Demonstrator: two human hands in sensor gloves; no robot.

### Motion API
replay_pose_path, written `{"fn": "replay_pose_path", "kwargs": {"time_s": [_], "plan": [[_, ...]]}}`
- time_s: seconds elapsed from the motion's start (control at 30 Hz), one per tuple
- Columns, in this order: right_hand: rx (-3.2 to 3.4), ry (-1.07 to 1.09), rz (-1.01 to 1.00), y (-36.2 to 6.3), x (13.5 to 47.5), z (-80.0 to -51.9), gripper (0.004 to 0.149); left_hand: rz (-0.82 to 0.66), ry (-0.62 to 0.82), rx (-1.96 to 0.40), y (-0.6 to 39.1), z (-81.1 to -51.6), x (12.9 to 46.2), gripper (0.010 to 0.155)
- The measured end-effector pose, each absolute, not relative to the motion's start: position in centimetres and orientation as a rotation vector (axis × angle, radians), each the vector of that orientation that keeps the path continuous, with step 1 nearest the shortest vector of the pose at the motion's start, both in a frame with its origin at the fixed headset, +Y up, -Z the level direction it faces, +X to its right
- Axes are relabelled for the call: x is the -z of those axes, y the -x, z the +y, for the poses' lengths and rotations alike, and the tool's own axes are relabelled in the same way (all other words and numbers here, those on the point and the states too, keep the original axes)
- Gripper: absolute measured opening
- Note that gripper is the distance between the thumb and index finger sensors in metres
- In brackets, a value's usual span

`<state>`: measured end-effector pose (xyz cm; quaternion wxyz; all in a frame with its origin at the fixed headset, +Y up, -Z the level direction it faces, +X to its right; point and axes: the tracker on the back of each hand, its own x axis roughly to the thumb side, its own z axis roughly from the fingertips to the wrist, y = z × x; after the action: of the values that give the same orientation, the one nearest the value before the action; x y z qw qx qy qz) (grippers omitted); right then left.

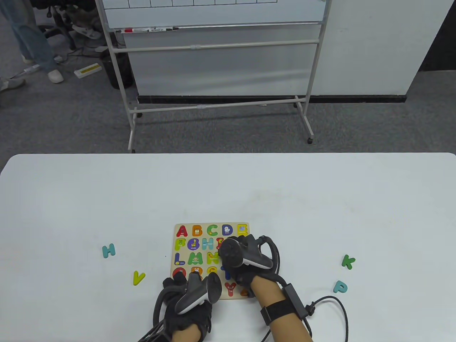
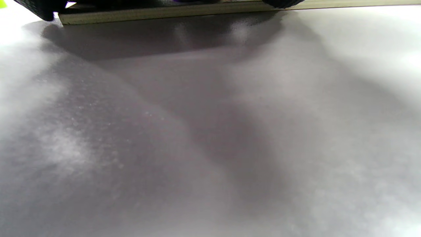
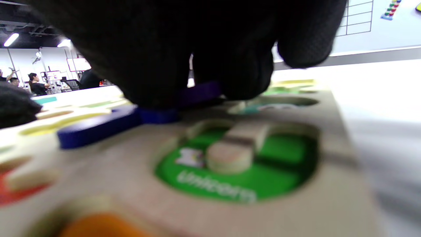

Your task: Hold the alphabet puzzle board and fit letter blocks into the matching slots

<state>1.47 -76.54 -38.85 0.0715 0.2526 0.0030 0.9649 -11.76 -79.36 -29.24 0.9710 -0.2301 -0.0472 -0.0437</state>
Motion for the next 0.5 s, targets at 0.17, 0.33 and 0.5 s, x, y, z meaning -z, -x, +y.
{"fn": "replay_pose_path", "kwargs": {"time_s": [0.17, 0.33, 0.5], "plan": [[-2.87, -0.75, -0.01, -1.75, 38.9, -76.49, 0.04, -0.095, 0.464, 0.089, 11.74, -79.36, 29.24, 0.078], [-2.853, -0.747, -0.099, -1.89, 39.0, -76.15, 0.035, -0.096, 0.464, 0.089, 11.73, -79.35, 29.24, 0.078], [-2.874, -0.759, -0.093, -1.99, 39.16, -76.0, 0.033, -0.096, 0.465, 0.088, 11.73, -79.34, 29.25, 0.078]]}}
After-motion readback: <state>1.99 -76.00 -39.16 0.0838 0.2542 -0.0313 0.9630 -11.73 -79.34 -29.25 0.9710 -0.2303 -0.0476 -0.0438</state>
